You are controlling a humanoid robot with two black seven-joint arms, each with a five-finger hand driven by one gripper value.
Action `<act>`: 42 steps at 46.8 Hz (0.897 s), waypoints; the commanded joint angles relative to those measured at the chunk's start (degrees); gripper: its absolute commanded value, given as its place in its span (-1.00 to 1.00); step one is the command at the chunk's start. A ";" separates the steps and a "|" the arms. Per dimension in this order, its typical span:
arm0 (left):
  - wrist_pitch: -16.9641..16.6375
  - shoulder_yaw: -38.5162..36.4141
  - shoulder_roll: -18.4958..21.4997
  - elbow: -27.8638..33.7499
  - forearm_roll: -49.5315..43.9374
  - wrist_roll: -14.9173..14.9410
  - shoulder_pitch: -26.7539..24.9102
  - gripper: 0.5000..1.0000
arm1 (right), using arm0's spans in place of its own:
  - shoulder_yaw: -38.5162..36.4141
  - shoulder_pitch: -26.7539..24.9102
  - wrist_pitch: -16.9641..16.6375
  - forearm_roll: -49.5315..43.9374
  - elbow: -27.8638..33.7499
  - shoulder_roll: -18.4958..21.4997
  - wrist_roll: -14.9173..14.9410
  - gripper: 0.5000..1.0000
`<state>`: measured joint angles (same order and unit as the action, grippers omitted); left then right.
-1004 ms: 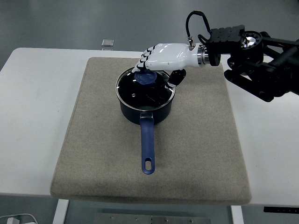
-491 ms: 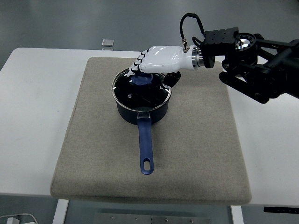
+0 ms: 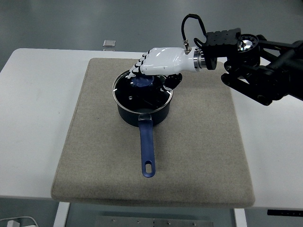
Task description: Lift the pot lid and place it to the right of the pot.
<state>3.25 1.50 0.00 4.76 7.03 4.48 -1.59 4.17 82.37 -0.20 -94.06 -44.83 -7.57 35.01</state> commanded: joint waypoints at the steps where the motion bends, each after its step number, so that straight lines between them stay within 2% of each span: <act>1: 0.00 -0.01 0.00 -0.01 0.00 0.00 0.00 1.00 | -0.04 -0.02 -0.15 0.19 0.10 0.18 -0.01 -1.00; 42: 0.00 0.08 0.00 0.08 0.00 0.00 0.00 1.00 | -0.13 0.16 -0.15 0.02 0.19 1.15 -0.01 -1.00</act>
<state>3.25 1.53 0.00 4.75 7.03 4.48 -1.58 4.15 82.59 -0.44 -94.15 -44.64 -6.42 34.99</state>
